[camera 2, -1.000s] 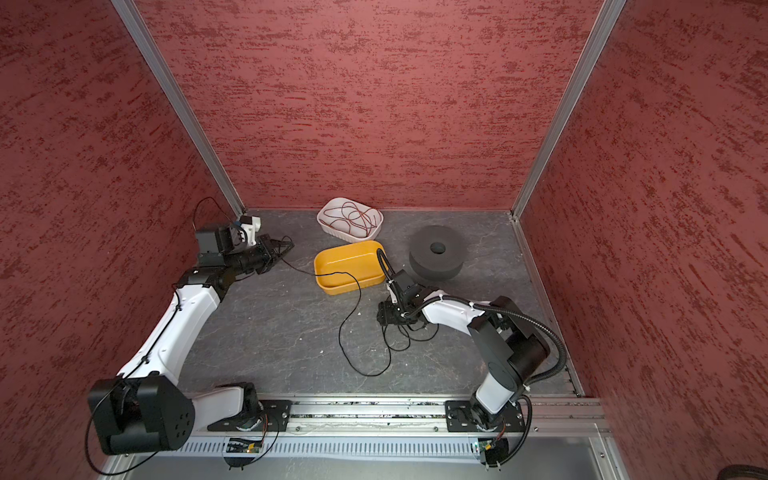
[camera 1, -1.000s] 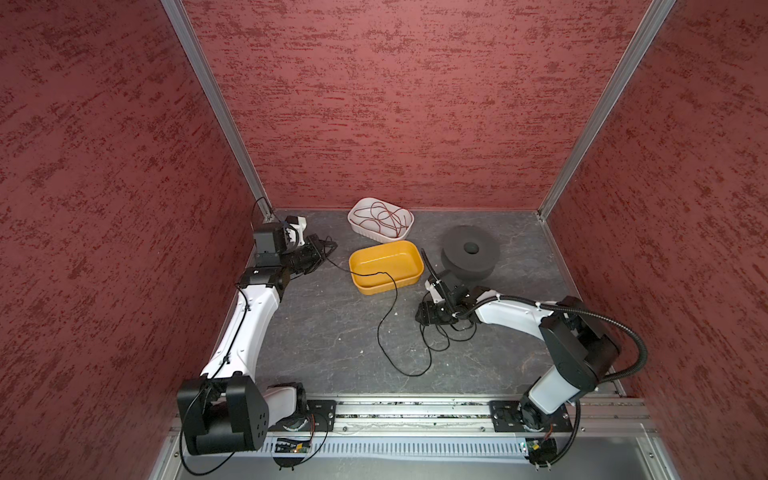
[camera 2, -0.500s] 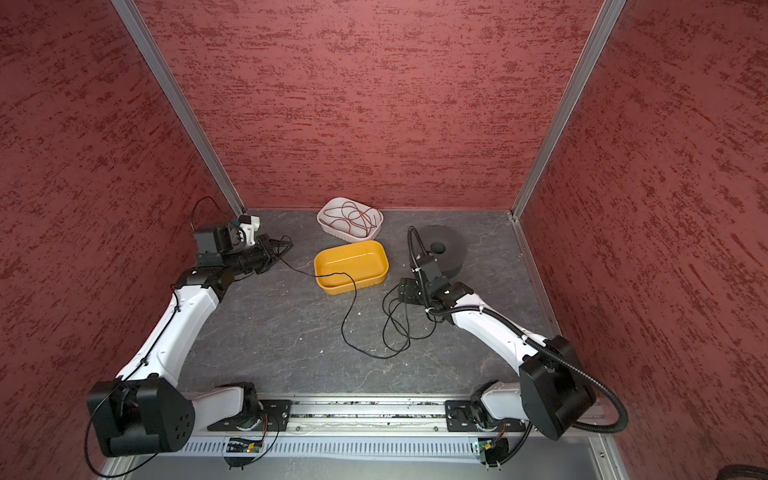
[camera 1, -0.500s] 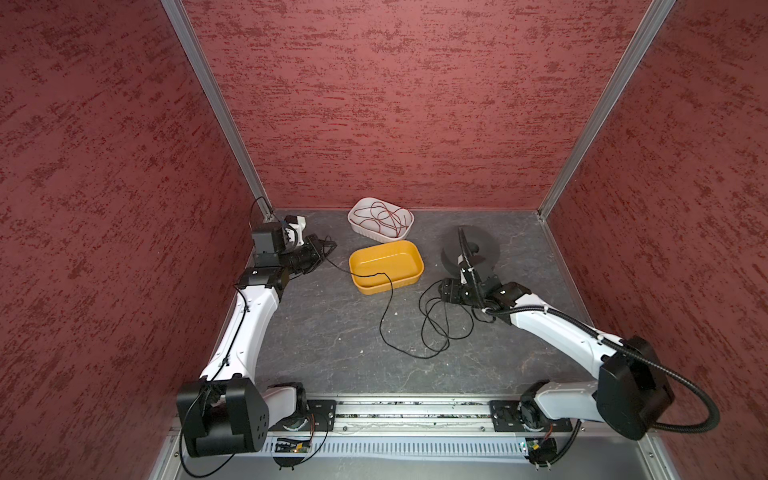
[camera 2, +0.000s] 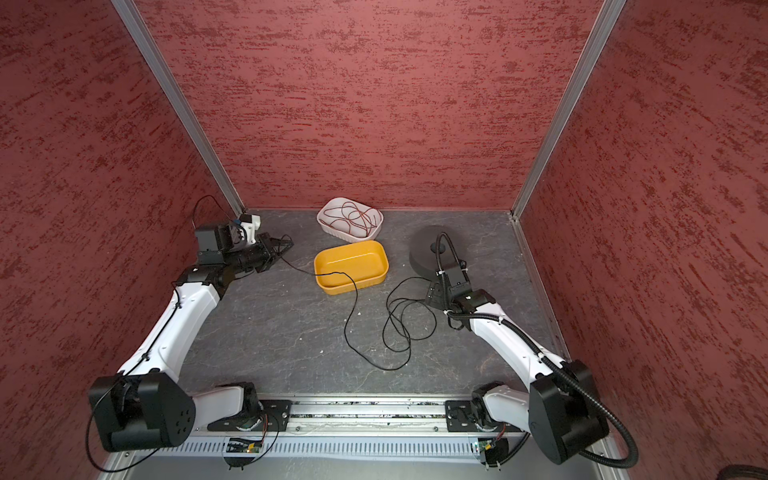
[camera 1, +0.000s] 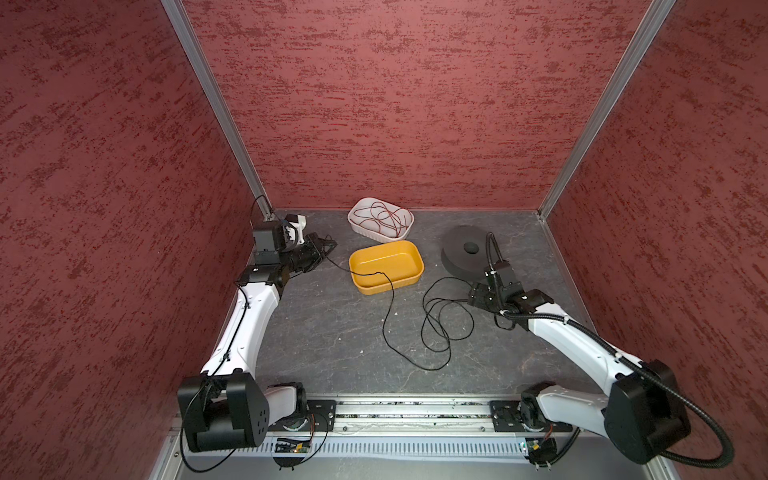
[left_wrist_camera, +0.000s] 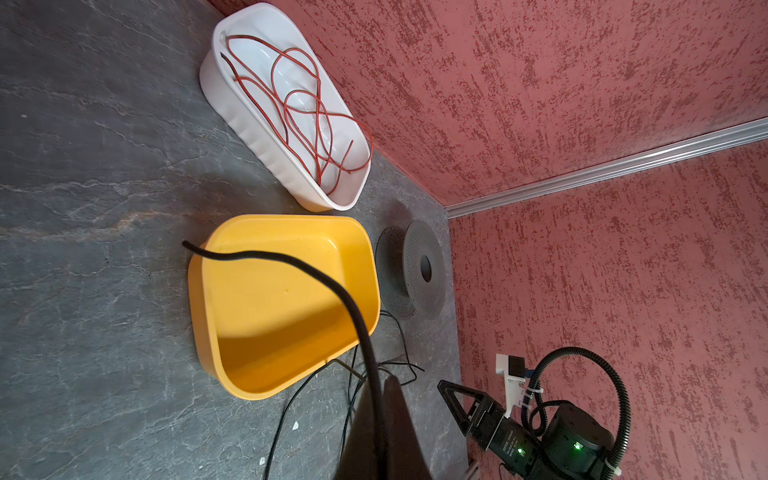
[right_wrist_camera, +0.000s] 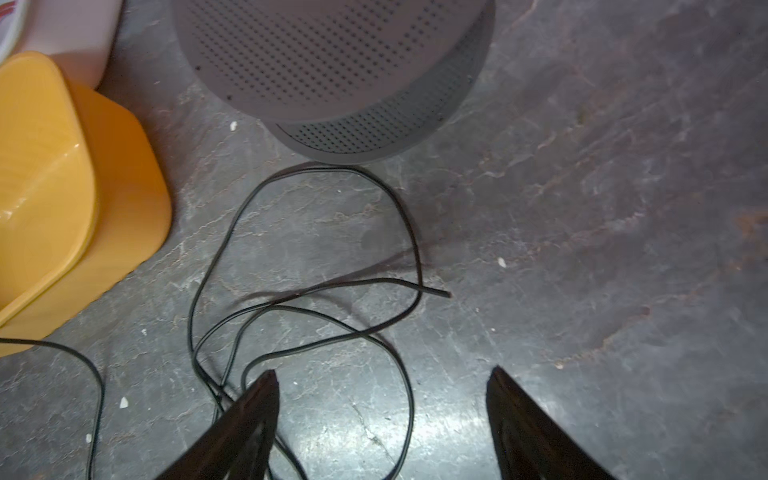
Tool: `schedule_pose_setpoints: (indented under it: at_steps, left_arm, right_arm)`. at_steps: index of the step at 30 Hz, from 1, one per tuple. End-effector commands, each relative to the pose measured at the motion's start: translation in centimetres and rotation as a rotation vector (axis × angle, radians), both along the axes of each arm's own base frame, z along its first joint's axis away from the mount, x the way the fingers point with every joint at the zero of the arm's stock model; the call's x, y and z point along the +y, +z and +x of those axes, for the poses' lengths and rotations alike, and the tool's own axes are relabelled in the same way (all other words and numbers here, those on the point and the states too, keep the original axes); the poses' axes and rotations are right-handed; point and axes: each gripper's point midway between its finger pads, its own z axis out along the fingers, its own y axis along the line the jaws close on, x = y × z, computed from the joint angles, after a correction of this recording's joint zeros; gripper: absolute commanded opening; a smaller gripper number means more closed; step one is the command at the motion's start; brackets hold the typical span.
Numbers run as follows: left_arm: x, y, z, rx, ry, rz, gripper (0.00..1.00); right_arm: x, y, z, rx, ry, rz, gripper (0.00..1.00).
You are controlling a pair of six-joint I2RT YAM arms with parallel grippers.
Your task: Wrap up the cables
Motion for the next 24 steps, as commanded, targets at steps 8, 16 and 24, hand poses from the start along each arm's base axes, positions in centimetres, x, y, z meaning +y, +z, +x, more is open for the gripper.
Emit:
schedule_pose_setpoints:
  at_steps: [8, 16, 24]
  left_arm:
    - [-0.3, 0.8, 0.1, -0.02, -0.021, 0.013, 0.0]
    - [-0.2, 1.0, -0.5, -0.03, -0.012, 0.018, 0.0]
    - [-0.1, 0.8, -0.7, -0.026, -0.008, 0.023, 0.0]
  right_arm:
    - [-1.4, -2.7, 2.1, -0.014, -0.107, 0.134, 0.71]
    - [-0.3, -4.7, 4.0, -0.042, -0.086, 0.232, 0.53]
    - [0.1, -4.9, 4.5, -0.058, -0.076, 0.256, 0.21]
